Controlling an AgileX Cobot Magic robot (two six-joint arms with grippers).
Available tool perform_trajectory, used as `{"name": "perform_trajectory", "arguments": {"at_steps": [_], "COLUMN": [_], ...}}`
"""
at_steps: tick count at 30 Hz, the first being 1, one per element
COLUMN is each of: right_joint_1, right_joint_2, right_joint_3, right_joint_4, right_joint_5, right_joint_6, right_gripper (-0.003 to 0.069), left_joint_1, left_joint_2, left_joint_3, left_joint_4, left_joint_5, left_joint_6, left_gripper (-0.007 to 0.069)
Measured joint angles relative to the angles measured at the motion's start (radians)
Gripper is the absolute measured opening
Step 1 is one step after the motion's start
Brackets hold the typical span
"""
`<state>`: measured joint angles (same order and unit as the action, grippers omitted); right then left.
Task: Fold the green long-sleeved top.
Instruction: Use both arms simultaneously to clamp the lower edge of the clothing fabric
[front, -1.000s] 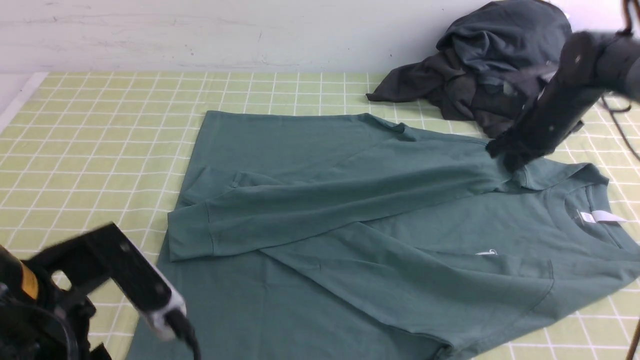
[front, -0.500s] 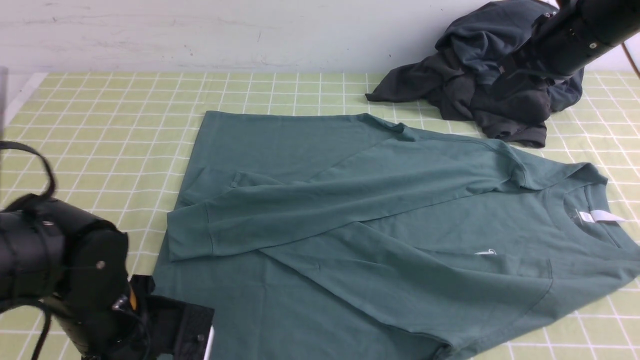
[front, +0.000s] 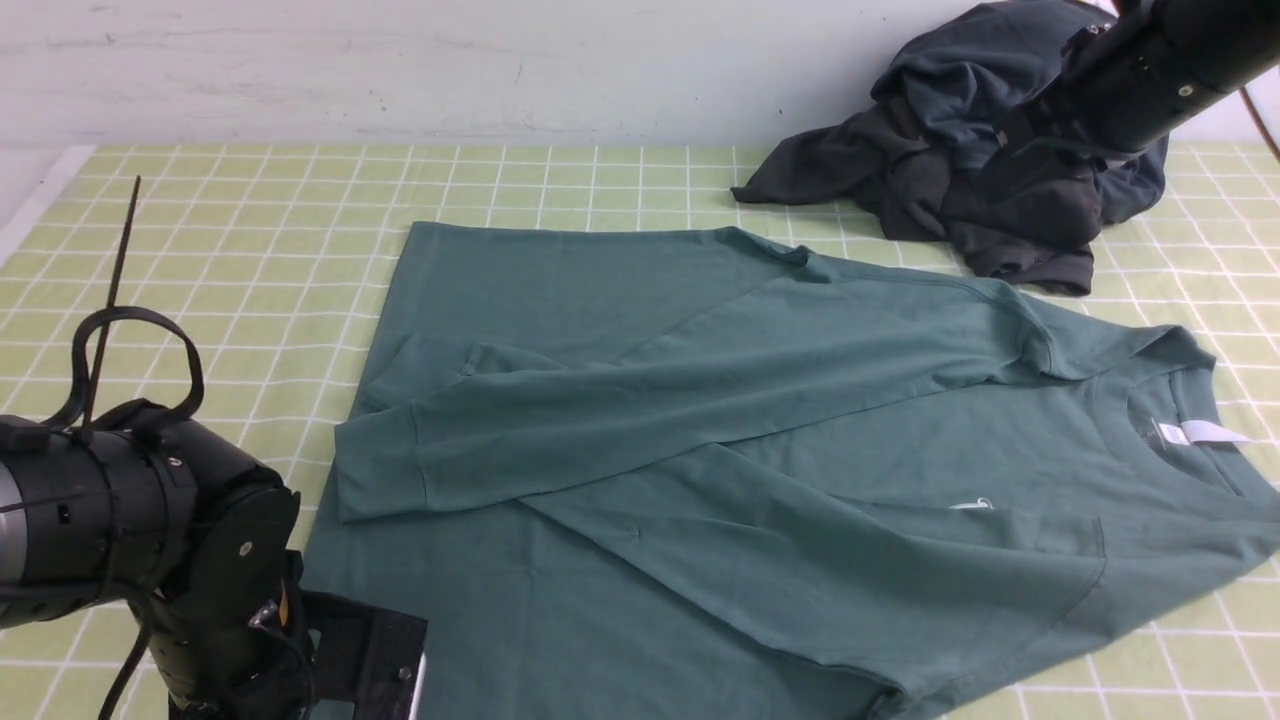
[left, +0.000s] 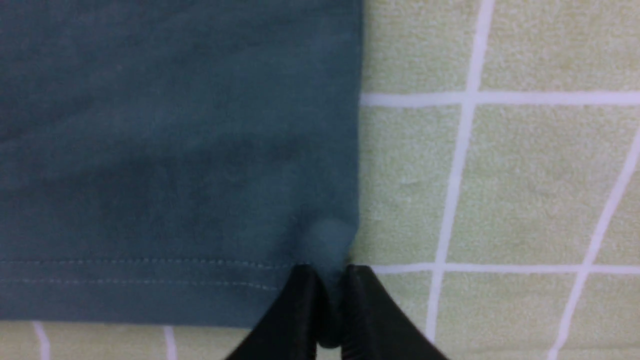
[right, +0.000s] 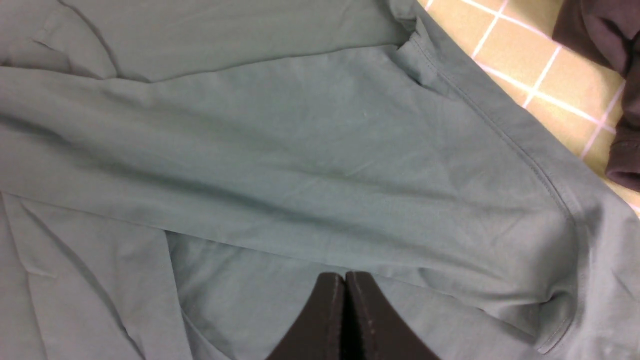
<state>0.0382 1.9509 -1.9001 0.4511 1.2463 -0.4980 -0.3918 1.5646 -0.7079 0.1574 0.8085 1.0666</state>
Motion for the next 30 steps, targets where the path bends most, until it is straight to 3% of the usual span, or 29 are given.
{"name": "perform_trajectory", "arguments": {"at_steps": [3, 9, 11, 14, 18, 22, 25, 30], "right_joint_1": [0.000, 0.001, 0.013, 0.041, 0.103, 0.162, 0.171, 0.171], "right_joint_2": [0.000, -0.086, -0.244, -0.408, -0.672, -0.871, -0.953, -0.926], "right_joint_3": [0.000, 0.046, 0.128, 0.219, 0.446, 0.719, 0.905, 1.232], "right_joint_4": [0.004, 0.105, 0.189, 0.230, 0.228, 0.176, 0.098, -0.208], "right_joint_5": [0.000, 0.000, -0.002, -0.040, -0.221, -0.373, -0.426, -0.503], "right_joint_6": [-0.011, -0.104, -0.214, -0.288, -0.421, -0.563, -0.604, -0.584], "right_gripper": [-0.0014, -0.0014, -0.0010, -0.0010, -0.0010, -0.0010, -0.0010, 0.0011], "left_joint_1": [0.000, 0.000, 0.000, 0.000, 0.000, 0.003, 0.003, 0.003], "left_joint_2": [-0.024, -0.128, -0.181, -0.227, -0.282, -0.312, -0.318, -0.322], "left_joint_3": [0.000, 0.000, 0.000, 0.000, -0.001, -0.001, -0.001, -0.001], "left_joint_4": [-0.041, -0.046, -0.047, -0.034, 0.020, 0.032, 0.034, 0.030], "left_joint_5": [-0.011, -0.057, -0.056, -0.044, -0.013, 0.019, 0.033, 0.036], "left_joint_6": [-0.024, -0.200, -0.372, -0.488, -0.621, -0.769, -0.841, -0.885], "left_gripper": [0.0004, -0.0001, -0.0001, -0.0001, -0.0001, -0.0001, -0.0001, -0.0001]}}
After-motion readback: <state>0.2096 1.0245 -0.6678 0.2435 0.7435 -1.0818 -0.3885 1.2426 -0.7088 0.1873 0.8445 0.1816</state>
